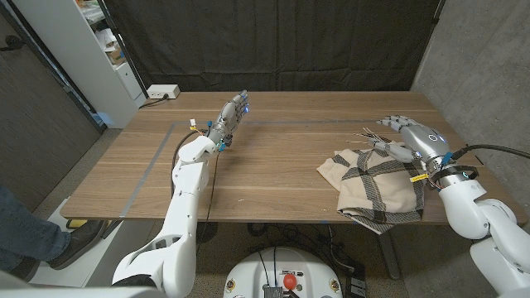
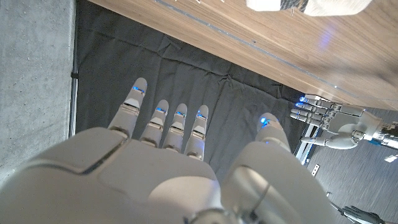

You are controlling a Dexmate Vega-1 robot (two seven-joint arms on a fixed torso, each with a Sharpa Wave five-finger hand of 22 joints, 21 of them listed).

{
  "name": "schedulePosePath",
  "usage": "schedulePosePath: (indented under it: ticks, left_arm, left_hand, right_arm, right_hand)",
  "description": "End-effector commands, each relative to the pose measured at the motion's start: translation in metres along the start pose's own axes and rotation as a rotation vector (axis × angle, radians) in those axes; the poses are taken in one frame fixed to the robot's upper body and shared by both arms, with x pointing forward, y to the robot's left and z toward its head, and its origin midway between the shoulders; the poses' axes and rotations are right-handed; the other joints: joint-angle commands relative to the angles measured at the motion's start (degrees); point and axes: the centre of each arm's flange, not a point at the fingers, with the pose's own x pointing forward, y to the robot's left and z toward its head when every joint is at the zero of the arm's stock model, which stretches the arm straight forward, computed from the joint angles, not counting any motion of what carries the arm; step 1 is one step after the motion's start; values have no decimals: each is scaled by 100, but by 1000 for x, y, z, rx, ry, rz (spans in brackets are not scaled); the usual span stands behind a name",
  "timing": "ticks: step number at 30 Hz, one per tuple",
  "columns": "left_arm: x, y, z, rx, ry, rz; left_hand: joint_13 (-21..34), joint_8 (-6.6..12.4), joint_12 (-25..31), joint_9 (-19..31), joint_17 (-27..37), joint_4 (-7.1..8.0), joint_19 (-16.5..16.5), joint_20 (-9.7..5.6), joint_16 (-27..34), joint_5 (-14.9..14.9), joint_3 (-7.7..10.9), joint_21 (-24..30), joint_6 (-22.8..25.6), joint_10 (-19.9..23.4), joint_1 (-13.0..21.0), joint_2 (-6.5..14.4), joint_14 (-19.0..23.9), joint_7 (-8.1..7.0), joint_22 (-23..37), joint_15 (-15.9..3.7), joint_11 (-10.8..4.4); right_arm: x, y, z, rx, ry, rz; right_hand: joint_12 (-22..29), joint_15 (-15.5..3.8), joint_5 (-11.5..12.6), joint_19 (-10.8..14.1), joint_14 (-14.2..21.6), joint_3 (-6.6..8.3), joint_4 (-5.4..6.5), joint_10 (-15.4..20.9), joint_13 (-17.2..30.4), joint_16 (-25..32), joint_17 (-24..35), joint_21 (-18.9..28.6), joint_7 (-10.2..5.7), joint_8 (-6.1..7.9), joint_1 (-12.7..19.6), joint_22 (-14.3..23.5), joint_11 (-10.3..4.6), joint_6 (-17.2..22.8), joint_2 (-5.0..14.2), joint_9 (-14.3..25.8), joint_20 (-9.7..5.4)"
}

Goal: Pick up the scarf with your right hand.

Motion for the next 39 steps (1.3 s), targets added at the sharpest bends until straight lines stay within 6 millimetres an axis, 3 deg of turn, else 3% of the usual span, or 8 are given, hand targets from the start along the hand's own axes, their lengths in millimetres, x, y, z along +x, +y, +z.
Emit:
schedulePosePath:
  ticks: [1,39]
  left_arm:
    - [3,2,-1,1,6,0]
    - [8,1,5,11,4,-22]
  left_hand:
    - [23,29,-6,22,17,-17,-317,45,17,-35,2,1,25,-2,17,67,-29,9,12,27,25]
    - [24,29,-9,21,17,-16,-340,82,13,-39,-1,2,64,-8,17,80,-42,9,13,25,22]
  right_arm:
    - [-2,7,-1,-11,14,35]
    - [-18,28,4,-37,74,154]
  right_hand:
    - [-32,-14,55,108,-78,-28,-28,-63,11,-14,-3,54,39,-44,62,12,42,-88,-65,27,-14]
    - [-101,84,155,326,-321,-67,-49,-413,24,-67,-2,100,31,-171,165,18,146,-558,-150,34,-9]
